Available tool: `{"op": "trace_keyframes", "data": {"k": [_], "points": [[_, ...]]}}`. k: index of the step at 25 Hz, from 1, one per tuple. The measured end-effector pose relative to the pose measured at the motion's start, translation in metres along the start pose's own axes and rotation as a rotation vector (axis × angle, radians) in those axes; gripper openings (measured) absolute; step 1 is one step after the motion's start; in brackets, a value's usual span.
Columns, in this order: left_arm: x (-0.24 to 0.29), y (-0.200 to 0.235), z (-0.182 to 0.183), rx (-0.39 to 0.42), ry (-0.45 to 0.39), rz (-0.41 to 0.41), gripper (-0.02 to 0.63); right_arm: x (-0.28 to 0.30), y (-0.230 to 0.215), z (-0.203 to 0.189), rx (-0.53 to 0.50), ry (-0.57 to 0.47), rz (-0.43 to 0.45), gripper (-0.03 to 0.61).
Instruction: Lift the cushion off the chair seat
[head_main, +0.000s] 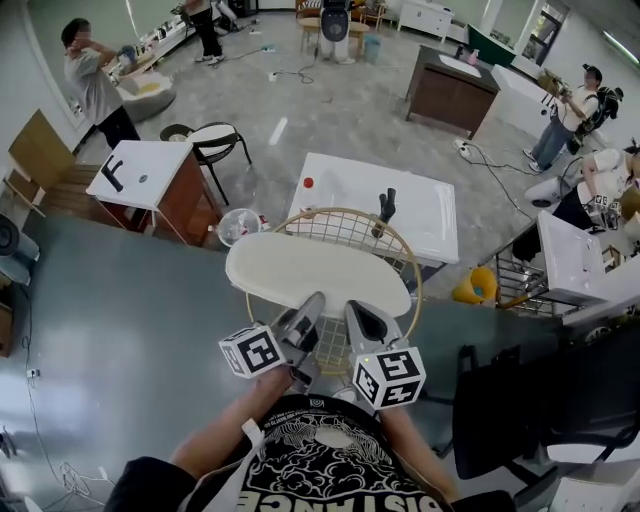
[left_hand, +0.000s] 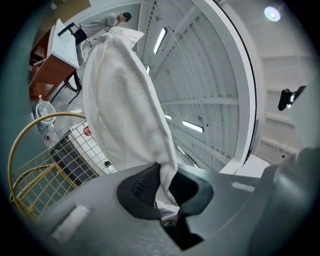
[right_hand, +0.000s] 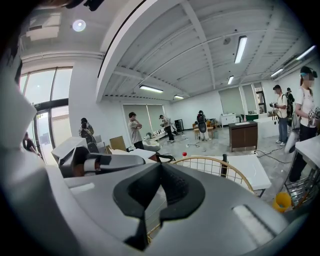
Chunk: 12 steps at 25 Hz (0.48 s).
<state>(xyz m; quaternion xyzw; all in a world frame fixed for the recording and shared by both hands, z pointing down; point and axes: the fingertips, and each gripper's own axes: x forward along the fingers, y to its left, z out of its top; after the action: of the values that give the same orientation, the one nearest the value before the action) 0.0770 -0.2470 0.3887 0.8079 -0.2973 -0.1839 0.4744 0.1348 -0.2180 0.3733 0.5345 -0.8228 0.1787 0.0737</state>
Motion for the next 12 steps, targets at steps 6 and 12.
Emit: {"op": "trace_keyframes", "data": {"k": [6,12], "points": [[0.0007,-0.0006,-0.0017,-0.004,0.007,-0.004,0.037,-0.0021,-0.0003,-0.0014,0.004,0.006,-0.008,-0.003],[-0.0008,0.0002,-0.0095,-0.027,0.024,-0.013,0.037,-0.0040,-0.0003,-0.0075,0.009,0.011,-0.018,-0.003]]}}
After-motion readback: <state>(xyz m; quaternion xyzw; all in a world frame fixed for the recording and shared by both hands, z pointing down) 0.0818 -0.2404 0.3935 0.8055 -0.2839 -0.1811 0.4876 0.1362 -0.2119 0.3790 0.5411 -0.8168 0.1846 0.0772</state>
